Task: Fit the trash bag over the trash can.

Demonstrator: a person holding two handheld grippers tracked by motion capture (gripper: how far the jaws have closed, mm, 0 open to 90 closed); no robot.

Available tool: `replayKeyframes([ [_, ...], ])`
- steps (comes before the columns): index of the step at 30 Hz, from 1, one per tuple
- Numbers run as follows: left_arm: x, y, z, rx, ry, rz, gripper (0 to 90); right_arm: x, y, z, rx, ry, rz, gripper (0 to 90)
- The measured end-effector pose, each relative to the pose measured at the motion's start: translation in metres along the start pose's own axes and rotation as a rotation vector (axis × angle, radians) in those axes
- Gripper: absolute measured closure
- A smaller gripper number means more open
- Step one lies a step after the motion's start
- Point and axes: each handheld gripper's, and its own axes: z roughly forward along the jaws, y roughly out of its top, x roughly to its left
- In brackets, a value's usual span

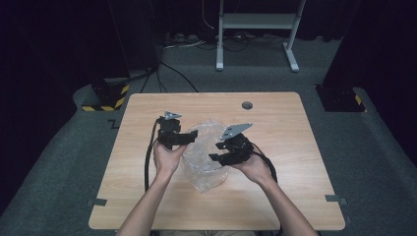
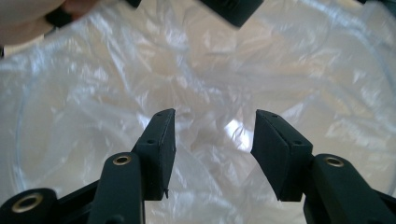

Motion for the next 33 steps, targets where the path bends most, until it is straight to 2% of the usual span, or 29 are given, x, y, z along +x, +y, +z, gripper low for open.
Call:
replayKeyframes([
  [1, 0.003, 0.001, 0.001, -0.001, -0.011, -0.019, 26.7, 0.001, -0.001, 0.0, -0.007, 0.008, -0.003, 49.9],
  [3, 0.003, 0.001, 0.002, 0.003, -0.014, -0.026, 25.5, 0.003, -0.002, -0.001, 0.003, 0.009, -0.012, 49.7],
  [5, 0.004, 0.001, 0.001, 0.001, -0.012, -0.024, 25.3, 0.007, -0.002, 0.0, 0.02, 0.004, -0.034, 50.4],
  [7, 0.004, 0.001, 0.0, -0.006, -0.012, -0.018, 25.3, 0.008, -0.003, -0.002, 0.019, 0.011, -0.026, 49.9],
  [9, 0.004, 0.0, -0.003, -0.028, -0.024, -0.01, 25.6, 0.008, -0.003, -0.003, 0.011, 0.007, -0.024, 48.4],
  [11, 0.003, -0.001, -0.011, -0.056, -0.054, -0.011, 23.4, 0.008, -0.002, -0.006, -0.011, 0.012, -0.027, 48.2],
  [13, 0.0, -0.003, -0.019, -0.077, -0.065, 0.007, 21.9, 0.009, 0.001, -0.01, -0.047, 0.003, -0.024, 48.2],
  [17, -0.008, -0.011, -0.035, -0.091, -0.082, 0.06, 18.8, 0.006, 0.013, -0.015, -0.122, -0.05, -0.028, 48.6],
  [18, -0.009, -0.012, -0.036, -0.092, -0.082, 0.066, 18.3, 0.005, 0.016, -0.015, -0.136, -0.086, -0.03, 48.8],
  [20, -0.011, -0.018, -0.041, -0.092, -0.09, 0.084, 18.0, 0.003, 0.019, -0.013, -0.134, -0.131, -0.035, 49.2],
  [24, -0.01, -0.031, -0.046, -0.068, -0.1, 0.116, 17.7, -0.006, 0.02, -0.005, -0.101, -0.199, -0.011, 49.7],
  [27, -0.004, -0.041, -0.05, -0.064, -0.109, 0.116, 18.9, -0.014, 0.017, -0.004, -0.099, -0.215, 0.017, 51.5],
  [28, 0.0, -0.044, -0.05, -0.06, -0.115, 0.116, 19.3, -0.017, 0.016, -0.005, -0.106, -0.203, 0.026, 51.7],
  [30, 0.006, -0.049, -0.053, -0.082, -0.161, 0.08, 19.6, -0.02, 0.014, -0.006, -0.11, -0.207, 0.038, 52.0],
  [31, 0.007, -0.05, -0.054, -0.089, -0.168, 0.075, 19.7, -0.02, 0.013, -0.006, -0.116, -0.199, 0.039, 50.9],
  [33, 0.006, -0.052, -0.057, -0.113, -0.177, 0.086, 20.9, -0.02, 0.013, -0.008, -0.123, -0.196, 0.039, 49.4],
])
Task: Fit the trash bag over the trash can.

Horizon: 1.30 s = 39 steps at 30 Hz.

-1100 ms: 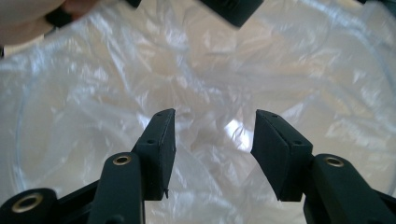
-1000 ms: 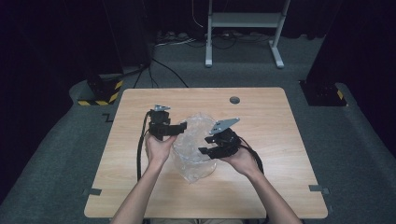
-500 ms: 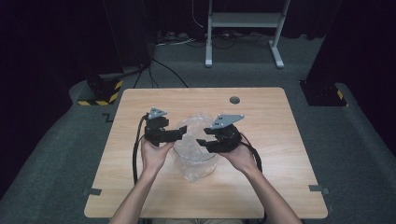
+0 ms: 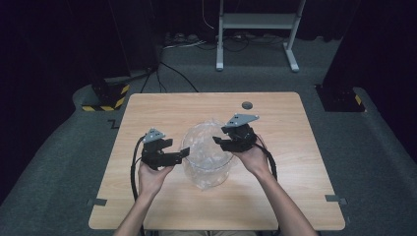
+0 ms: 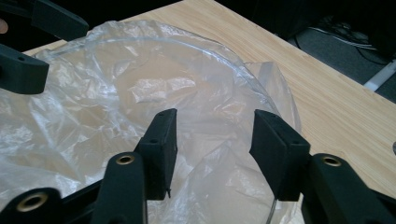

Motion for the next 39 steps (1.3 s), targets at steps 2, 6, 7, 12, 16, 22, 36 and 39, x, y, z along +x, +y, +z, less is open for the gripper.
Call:
replayKeyframes([
  [2, -0.002, 0.0, -0.002, -0.018, -0.017, 0.005, 21.1, 0.0, 0.0, -0.006, -0.028, 0.018, 0.016, 48.9],
  [6, -0.004, 0.001, -0.002, -0.039, -0.042, 0.014, 25.2, -0.002, -0.008, -0.028, -0.098, 0.032, 0.065, 48.9],
  [7, -0.004, 0.001, -0.001, -0.037, -0.041, 0.018, 26.2, -0.003, -0.013, -0.035, -0.115, 0.039, 0.081, 49.2],
  [12, -0.005, -0.002, 0.006, -0.035, -0.04, 0.009, 28.7, -0.001, -0.036, -0.059, -0.151, 0.052, 0.121, 51.3],
  [16, -0.004, -0.002, 0.006, -0.043, -0.037, 0.006, 30.7, -0.001, -0.051, -0.065, -0.153, 0.074, 0.13, 55.5],
  [22, -0.002, -0.003, 0.006, -0.044, -0.03, 0.005, 31.2, -0.002, -0.068, -0.065, -0.185, 0.14, 0.142, 67.8],
  [36, -0.005, -0.003, 0.012, -0.036, -0.038, 0.007, 31.6, 0.001, -0.08, -0.055, -0.147, 0.178, 0.099, 90.0],
  [39, -0.005, -0.003, 0.011, -0.04, -0.032, 0.011, 31.6, -0.005, -0.079, -0.056, -0.157, 0.134, 0.128, 87.1],
])
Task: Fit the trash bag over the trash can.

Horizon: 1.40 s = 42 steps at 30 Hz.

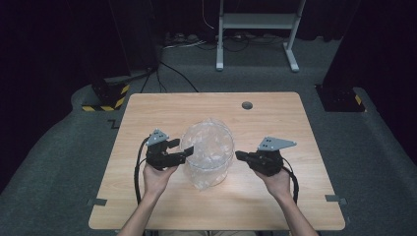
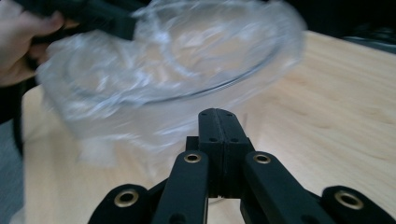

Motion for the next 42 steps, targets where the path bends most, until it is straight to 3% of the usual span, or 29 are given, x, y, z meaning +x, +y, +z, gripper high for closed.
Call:
replayKeyframes([
  [2, 0.0, 0.0, 0.0, -0.002, 0.0, -0.002, 31.9, -0.009, 0.009, -0.003, -0.049, -0.032, 0.049, 79.8],
  [5, -0.001, -0.001, 0.001, -0.002, 0.002, -0.004, 33.3, -0.015, 0.028, 0.0, -0.073, -0.063, 0.056, 73.1],
  [8, -0.002, -0.003, 0.002, -0.002, 0.0, -0.004, 35.1, -0.017, 0.048, 0.016, -0.071, -0.081, 0.042, 69.1],
  [13, -0.003, -0.006, 0.0, -0.007, -0.009, -0.003, 35.5, -0.02, 0.065, 0.047, -0.032, -0.098, 0.029, 69.8],
  [19, -0.004, -0.008, -0.007, -0.019, -0.01, 0.004, 35.1, -0.025, 0.066, 0.063, 0.006, -0.104, 0.027, 89.3],
  [22, -0.004, -0.008, -0.009, -0.024, -0.011, 0.005, 34.8, -0.029, 0.065, 0.062, 0.002, -0.102, 0.039, 90.0],
  [27, -0.006, -0.009, -0.007, -0.025, -0.018, 0.005, 34.5, -0.041, 0.061, 0.064, -0.008, -0.094, 0.103, 90.0],
  [30, -0.007, -0.01, -0.008, -0.024, -0.022, 0.011, 34.5, -0.042, 0.062, 0.063, -0.018, -0.103, 0.107, 83.9],
  [34, -0.008, -0.01, -0.007, -0.024, -0.019, 0.012, 34.9, -0.05, 0.069, 0.064, -0.056, -0.122, 0.149, 70.9],
  [36, -0.008, -0.01, -0.007, -0.023, -0.018, 0.014, 35.4, -0.052, 0.074, 0.069, -0.044, -0.114, 0.159, 66.6],
  [38, -0.008, -0.01, -0.006, -0.024, -0.016, 0.017, 36.6, -0.054, 0.079, 0.075, -0.036, -0.119, 0.156, 62.9],
  [42, -0.009, -0.01, -0.005, -0.025, -0.016, 0.021, 37.6, -0.062, 0.082, 0.08, -0.051, -0.096, 0.193, 61.0],
])
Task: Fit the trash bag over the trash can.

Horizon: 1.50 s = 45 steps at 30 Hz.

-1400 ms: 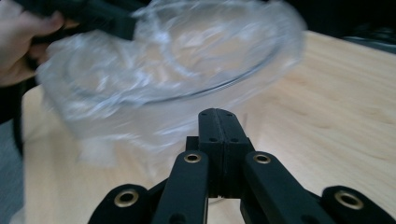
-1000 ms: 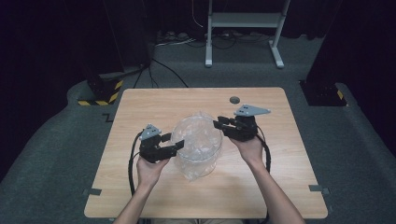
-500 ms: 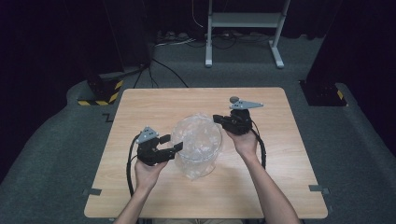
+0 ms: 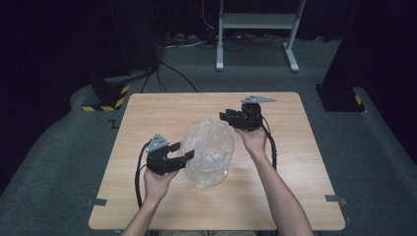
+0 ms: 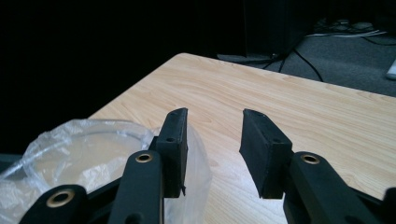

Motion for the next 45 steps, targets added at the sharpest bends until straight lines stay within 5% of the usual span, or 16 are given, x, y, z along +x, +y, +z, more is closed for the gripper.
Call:
replayKeyframes([
  [4, 0.001, 0.0, 0.001, 0.001, -0.004, -0.001, 37.5, -0.007, -0.002, 0.004, 0.03, -0.005, 0.017, 59.6],
  [8, 0.002, 0.0, 0.001, 0.001, -0.007, -0.002, 37.2, -0.018, -0.01, 0.015, 0.078, 0.066, 0.076, 66.8],
  [13, 0.002, 0.0, 0.0, 0.003, -0.009, -0.003, 37.0, -0.015, -0.016, 0.019, 0.146, 0.107, 0.019, 85.1],
  [17, 0.001, 0.0, 0.0, 0.004, -0.004, 0.0, 36.1, -0.018, -0.025, 0.014, 0.178, 0.08, 0.003, 89.7],
  [22, 0.0, 0.0, -0.001, 0.0, 0.008, 0.001, 34.6, -0.022, -0.026, -0.011, 0.108, -0.008, 0.018, 83.4],
  [26, -0.001, -0.001, -0.003, -0.007, 0.017, 0.008, 34.3, -0.012, -0.021, -0.035, 0.007, -0.014, 0.005, 69.5],
  [28, -0.001, -0.001, -0.004, -0.008, 0.019, 0.007, 34.3, -0.001, -0.02, -0.044, -0.021, 0.018, -0.008, 64.6],
  [31, -0.001, -0.001, -0.003, -0.006, 0.019, 0.008, 34.5, 0.01, -0.02, -0.044, -0.006, 0.052, -0.049, 64.1],
  [35, 0.0, -0.001, -0.004, -0.009, 0.021, 0.007, 34.6, 0.017, -0.028, -0.038, 0.037, 0.024, -0.126, 79.2],
  [38, 0.001, -0.001, -0.004, -0.01, 0.022, 0.005, 34.5, 0.011, -0.034, -0.041, 0.018, 0.034, -0.097, 82.0],
  [45, 0.0, -0.005, -0.009, -0.044, 0.007, 0.018, 30.8, 0.005, -0.043, -0.058, -0.036, -0.003, -0.055, 60.0],
])
